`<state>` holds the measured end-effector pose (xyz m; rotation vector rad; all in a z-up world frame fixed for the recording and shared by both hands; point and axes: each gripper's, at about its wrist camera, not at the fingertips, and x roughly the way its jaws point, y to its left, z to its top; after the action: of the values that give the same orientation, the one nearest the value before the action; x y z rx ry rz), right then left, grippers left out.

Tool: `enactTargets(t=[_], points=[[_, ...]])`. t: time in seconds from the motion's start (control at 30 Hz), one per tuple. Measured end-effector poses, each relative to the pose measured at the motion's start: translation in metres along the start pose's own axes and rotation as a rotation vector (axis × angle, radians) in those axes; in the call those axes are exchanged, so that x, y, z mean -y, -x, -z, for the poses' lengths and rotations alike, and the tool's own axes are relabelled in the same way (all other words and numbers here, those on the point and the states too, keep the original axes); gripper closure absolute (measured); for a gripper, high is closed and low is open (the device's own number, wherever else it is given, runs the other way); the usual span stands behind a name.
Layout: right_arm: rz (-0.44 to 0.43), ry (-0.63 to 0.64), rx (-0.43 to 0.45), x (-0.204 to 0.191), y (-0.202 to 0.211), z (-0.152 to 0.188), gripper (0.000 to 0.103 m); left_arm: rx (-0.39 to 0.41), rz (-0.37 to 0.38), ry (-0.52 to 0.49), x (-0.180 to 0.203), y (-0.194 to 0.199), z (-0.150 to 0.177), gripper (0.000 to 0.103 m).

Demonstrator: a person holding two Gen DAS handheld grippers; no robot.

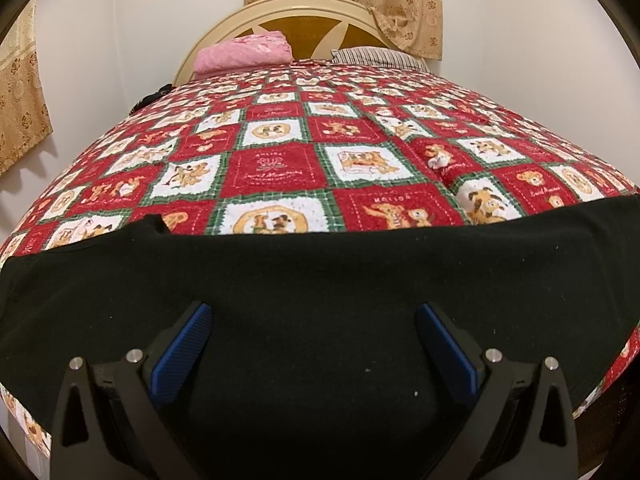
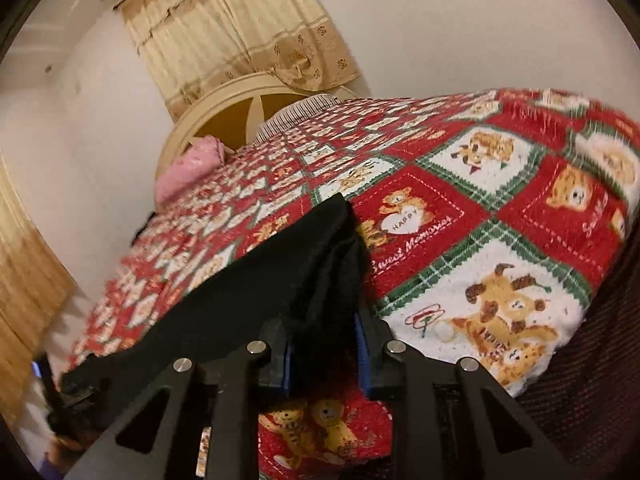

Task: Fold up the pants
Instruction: 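Lift the pants corner with the right tool and fold it toward the left tool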

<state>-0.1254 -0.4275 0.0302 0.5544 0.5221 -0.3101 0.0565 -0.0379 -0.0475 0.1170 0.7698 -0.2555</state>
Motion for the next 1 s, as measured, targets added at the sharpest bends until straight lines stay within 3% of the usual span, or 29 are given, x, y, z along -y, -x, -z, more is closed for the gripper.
enactTargets(t=[0.23,0.3,0.33,0.37,0.5,0.63,0.9,1.0], points=[[0.048,0.028,-0.005,-0.008,-0.006,-0.002,0.077,0.004,-0.003,-0.001,0.000,0.000,0.000,0.000],[0.112,0.083,-0.010,-0.019,-0.008,-0.002,0.078,0.007,-0.003,-0.003,0.000,0.000,0.000,0.000],[0.168,0.137,-0.014,-0.029,-0.010,-0.001,0.081,0.009,-0.002,-0.003,-0.001,0.000,0.000,0.000],[0.201,0.187,-0.017,-0.040,-0.011,0.000,0.091,0.010,-0.001,-0.003,-0.001,0.000,0.000,0.000],[0.095,0.274,0.004,-0.092,-0.006,0.005,0.091,0.013,0.003,-0.003,-0.001,0.000,0.000,0.000],[-0.026,0.472,0.032,-0.171,0.000,0.021,0.091,0.016,0.008,0.000,-0.001,0.000,0.000,0.000],[-0.274,0.652,-0.042,-0.287,-0.032,0.095,0.091,-0.004,0.044,-0.003,-0.007,0.005,0.000,0.000],[-0.309,0.755,-0.070,-0.319,-0.044,0.135,0.091,-0.006,0.023,0.025,-0.022,0.017,0.001,0.000]])
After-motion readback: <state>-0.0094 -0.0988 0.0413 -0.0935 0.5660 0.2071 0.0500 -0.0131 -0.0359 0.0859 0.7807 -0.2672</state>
